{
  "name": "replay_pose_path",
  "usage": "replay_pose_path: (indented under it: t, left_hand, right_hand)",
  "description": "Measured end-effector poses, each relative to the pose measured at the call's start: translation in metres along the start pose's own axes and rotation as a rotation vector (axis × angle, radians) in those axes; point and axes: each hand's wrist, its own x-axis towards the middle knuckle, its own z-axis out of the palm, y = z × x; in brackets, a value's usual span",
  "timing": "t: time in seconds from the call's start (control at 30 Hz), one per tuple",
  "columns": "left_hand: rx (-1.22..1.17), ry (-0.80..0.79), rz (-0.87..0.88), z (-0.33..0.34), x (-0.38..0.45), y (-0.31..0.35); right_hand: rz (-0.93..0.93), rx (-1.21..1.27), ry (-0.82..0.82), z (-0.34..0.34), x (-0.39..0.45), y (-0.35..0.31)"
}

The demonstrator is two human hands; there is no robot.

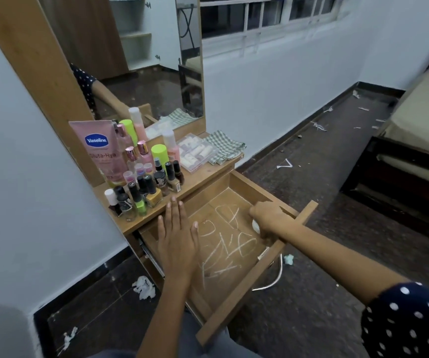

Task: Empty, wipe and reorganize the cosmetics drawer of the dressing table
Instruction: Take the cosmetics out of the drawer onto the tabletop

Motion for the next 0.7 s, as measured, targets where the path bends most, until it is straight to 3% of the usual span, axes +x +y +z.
replay_pose_path:
  t: [0.17, 0.27, 0.53, 0.7]
  left_hand:
    - [-0.003, 0.009, 0.0, 0.0, 0.001, 0.0]
    - [-0.003, 0.012, -0.011, 0.001, 0.001, -0.001]
    - [-0.04, 0.026, -0.034, 0.003, 0.001, 0.0]
    - [-0.038, 0.03, -0.041, 0.004, 0.0, 0.0]
  right_hand:
    - [-0.037, -0.141, 0.03, 0.004, 0.005, -0.006]
    - [-0.05, 0.064, 0.07, -0.009, 0.008, -0.009]
    - [-0.144, 0.612, 0.728, -0.1, 0.028, -0.026]
    - [-0.149, 0.591, 0.811, -0.13, 0.073, -0.044]
